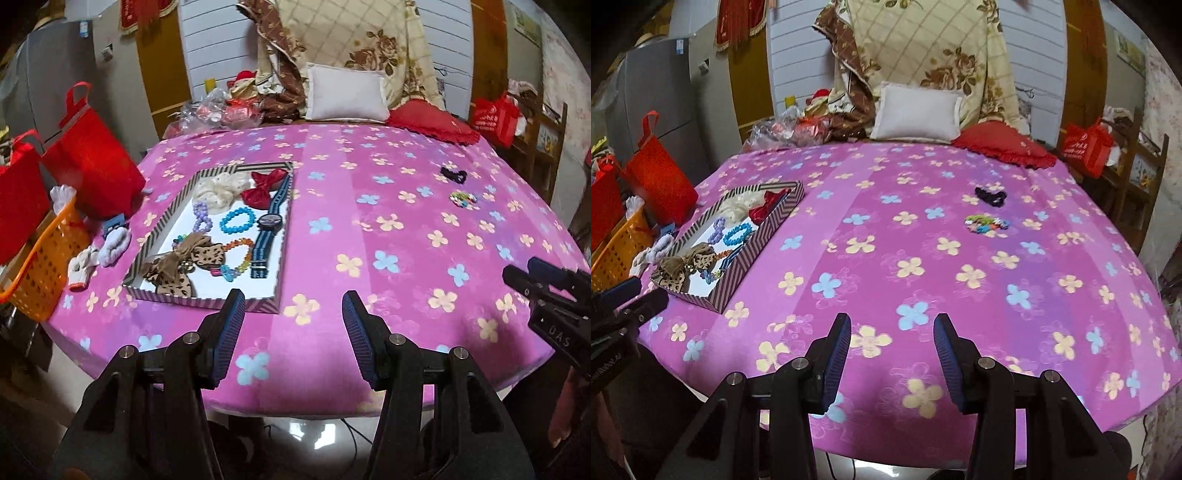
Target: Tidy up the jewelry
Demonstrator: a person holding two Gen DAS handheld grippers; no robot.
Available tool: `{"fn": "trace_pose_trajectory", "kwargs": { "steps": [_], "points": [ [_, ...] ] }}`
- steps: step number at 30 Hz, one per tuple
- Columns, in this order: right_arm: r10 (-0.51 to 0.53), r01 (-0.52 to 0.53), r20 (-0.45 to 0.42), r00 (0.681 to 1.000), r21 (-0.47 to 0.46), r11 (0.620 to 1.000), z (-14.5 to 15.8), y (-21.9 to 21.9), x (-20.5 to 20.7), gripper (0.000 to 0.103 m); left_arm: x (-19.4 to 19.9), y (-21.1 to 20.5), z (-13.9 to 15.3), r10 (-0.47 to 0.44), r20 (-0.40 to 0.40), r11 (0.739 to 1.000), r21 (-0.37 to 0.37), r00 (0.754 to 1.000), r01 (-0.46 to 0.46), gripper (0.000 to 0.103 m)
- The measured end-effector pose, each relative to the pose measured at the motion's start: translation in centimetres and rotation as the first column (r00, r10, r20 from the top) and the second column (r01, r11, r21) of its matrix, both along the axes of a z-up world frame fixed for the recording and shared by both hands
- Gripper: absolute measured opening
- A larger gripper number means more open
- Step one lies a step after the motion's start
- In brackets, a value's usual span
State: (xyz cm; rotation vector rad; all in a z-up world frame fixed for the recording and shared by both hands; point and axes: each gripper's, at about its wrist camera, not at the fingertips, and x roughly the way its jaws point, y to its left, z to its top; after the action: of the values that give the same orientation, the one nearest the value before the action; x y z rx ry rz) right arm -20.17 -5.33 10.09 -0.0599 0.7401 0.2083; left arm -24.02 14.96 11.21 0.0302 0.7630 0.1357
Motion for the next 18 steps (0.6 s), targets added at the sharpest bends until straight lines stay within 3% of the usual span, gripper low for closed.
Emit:
{"fn": "trace_pose_trajectory", "kwargs": {
  "steps": [5,18],
  "points": [
    [-0.010,0.010,0.025,1.000,-0.004,1.000,0.7,-1.0,-0.7,0.045,0.1,-1.2,0.1,-0.026,-0.020,1.000,-0.002,0.999,0.026,0.054],
    [-0.141,0.139,0.139,0.980,0.026,0.990,5.2,-6.5,-2.7,0.046,-1.8,-3.0,3.6,-0.044,0.069,0.998,0.057,0.997,0.040,0.054]
  ]
}}
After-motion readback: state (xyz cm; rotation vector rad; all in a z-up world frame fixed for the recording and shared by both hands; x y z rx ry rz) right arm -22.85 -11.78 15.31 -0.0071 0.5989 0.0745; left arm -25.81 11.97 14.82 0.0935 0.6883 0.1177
